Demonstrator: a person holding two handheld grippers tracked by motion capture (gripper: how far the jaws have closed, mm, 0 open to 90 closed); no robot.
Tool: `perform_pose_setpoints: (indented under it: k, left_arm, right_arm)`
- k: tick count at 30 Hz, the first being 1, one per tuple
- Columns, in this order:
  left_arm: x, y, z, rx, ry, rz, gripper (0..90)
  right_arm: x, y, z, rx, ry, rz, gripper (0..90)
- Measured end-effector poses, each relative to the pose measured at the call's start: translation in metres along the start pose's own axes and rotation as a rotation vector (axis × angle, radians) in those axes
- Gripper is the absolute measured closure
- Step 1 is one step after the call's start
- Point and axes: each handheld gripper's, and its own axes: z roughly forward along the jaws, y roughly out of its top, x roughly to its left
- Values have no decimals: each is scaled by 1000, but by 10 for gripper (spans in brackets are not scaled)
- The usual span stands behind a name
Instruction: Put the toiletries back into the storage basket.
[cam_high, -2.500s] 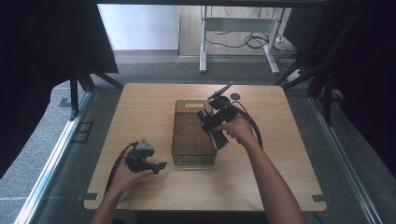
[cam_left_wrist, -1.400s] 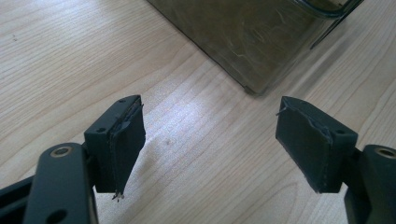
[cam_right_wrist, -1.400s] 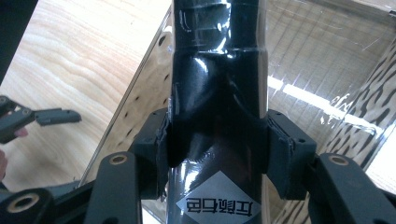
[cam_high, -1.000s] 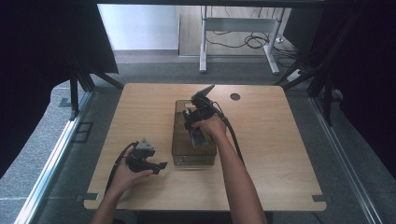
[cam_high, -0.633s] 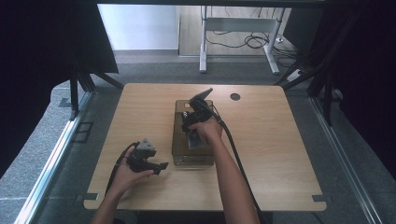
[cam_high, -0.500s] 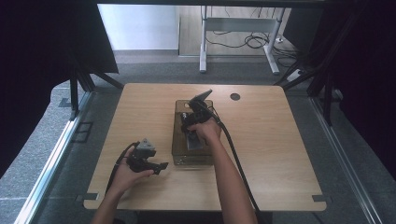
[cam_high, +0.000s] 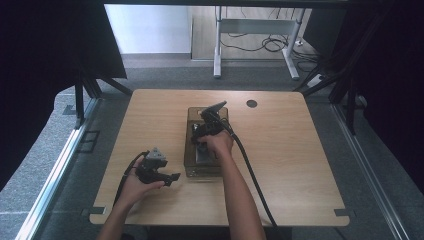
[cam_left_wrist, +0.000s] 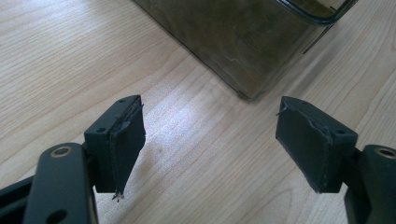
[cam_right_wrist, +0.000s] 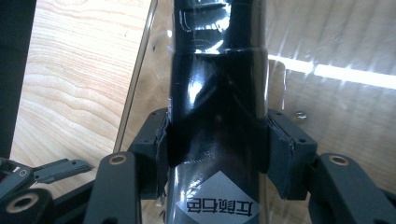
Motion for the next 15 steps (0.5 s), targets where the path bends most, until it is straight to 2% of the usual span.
perform_pose_setpoints:
  k: [5, 15]
  left_arm:
    - [2, 0, 0, -3, 0, 0, 244]
    - [3, 0, -1, -5, 0, -3, 243]
  right_arm:
    - [-3, -1, 10, -5, 7, 50, 466]
    - [-7, -4, 20, 15, 6, 78, 465]
